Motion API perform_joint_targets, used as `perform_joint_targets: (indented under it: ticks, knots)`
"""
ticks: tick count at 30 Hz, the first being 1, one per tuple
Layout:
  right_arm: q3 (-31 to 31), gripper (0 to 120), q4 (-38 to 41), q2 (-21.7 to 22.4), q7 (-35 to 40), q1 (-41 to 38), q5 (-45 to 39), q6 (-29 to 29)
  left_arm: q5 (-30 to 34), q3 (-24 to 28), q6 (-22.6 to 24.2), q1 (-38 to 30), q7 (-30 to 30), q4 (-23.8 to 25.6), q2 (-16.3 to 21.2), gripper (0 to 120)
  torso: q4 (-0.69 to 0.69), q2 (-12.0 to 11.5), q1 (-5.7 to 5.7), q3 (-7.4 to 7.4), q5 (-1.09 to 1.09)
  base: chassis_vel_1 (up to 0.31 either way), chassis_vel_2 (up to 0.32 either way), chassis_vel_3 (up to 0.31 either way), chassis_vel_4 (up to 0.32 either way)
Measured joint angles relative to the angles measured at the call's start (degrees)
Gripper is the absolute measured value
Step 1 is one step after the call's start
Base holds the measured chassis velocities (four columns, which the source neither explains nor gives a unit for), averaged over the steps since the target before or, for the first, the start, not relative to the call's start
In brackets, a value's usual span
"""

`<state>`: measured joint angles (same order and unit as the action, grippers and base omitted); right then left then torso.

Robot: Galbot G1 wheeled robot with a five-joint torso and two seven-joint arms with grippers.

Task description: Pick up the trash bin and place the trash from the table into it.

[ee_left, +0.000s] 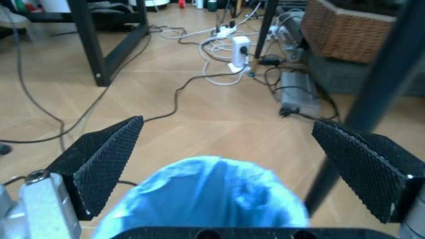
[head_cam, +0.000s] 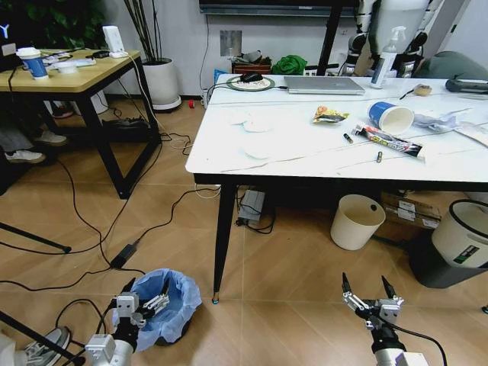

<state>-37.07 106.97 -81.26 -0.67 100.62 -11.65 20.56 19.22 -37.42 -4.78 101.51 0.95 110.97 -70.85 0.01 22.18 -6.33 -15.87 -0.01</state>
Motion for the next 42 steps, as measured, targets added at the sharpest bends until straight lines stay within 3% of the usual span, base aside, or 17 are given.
perform_joint_targets:
  ticks: [11, 25, 33, 39, 42]
  knots:
    - [2.9, 100, -3.6, -7.5, -0.6, -1.8, 2.5, 1.5, 8.5, -2.4, 11.6, -4.8, -3.5, -8.7, 6.5, 100, 0.00, 0.2, -0.07, -0.15, -0.01, 0.000, 0.000, 0.000, 0.000]
    - [2.7, 100, -4.6, -7.9, -0.6, -1.4, 2.7, 2.0, 9.8, -0.5, 16.7, -11.9, -4.2, -18.4, 6.5, 100, -0.01, 0.5, -0.17, -0.31, 0.00, 0.000, 0.000, 0.000, 0.000]
    - [2.8, 100, -4.6, -7.8, -0.6, -1.4, 2.8, 2.0, 8.5, 0.7, 17.1, -14.9, -3.5, -22.6, 5.5, 100, -0.01, 0.6, -0.20, -0.36, 0.01, 0.000, 0.000, 0.000, 0.000]
    - [2.7, 100, -4.4, -7.6, -0.6, -1.4, 2.8, 1.8, 7.5, 0.9, 17.1, -16.2, -2.4, -24.7, 4.9, 95, -0.01, 0.6, -0.21, -0.38, 0.01, 0.000, 0.000, 0.000, 0.000]
    - [2.6, 100, -4.2, -7.5, -0.6, -1.4, 2.8, 1.7, 6.8, 0.9, 17.1, -16.7, -1.5, -25.8, 4.6, 85, -0.01, 0.6, -0.22, -0.39, 0.01, 0.000, 0.000, 0.000, 0.000]
